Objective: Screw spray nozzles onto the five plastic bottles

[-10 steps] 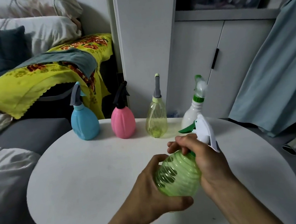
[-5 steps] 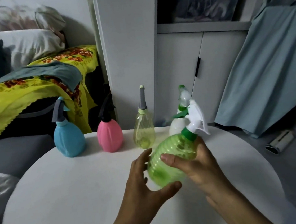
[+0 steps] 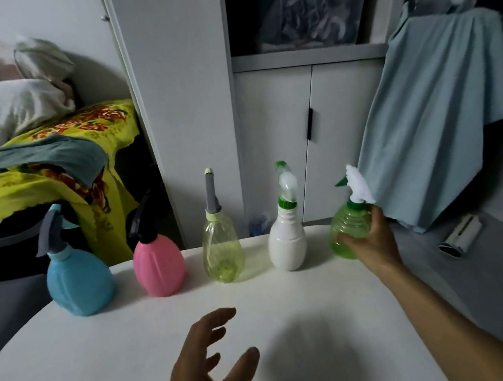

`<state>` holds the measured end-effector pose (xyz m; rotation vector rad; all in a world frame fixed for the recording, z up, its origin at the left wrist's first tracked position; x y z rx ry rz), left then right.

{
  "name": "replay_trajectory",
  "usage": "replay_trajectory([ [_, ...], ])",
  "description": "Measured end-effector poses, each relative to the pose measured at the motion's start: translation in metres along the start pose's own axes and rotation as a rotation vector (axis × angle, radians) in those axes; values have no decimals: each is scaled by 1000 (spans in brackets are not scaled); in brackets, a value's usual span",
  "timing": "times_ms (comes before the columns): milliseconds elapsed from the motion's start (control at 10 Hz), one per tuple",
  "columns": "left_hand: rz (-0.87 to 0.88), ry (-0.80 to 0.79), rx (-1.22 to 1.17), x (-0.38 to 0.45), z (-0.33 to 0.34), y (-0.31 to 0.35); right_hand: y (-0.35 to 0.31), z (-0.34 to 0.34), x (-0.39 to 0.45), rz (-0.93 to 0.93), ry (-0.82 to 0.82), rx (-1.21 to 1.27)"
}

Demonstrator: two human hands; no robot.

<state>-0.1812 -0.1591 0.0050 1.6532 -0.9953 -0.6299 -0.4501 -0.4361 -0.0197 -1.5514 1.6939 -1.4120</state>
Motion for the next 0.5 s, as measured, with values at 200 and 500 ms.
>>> replay_trajectory([
  [200, -6, -2, 37, 0, 0, -2, 18, 7, 3, 13, 29, -30],
  [500, 65, 34, 11, -4, 1, 7, 37, 6, -2, 150, -63, 0],
])
Point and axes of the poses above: each hand's wrist, its own x-axis towards the middle knuckle, its own z-axis out of the palm, y = z × x, the point moved 6 cm from there along x, towards the middle knuckle, and after that the axes turned 8 degrees about y, right-handed, at the moved point
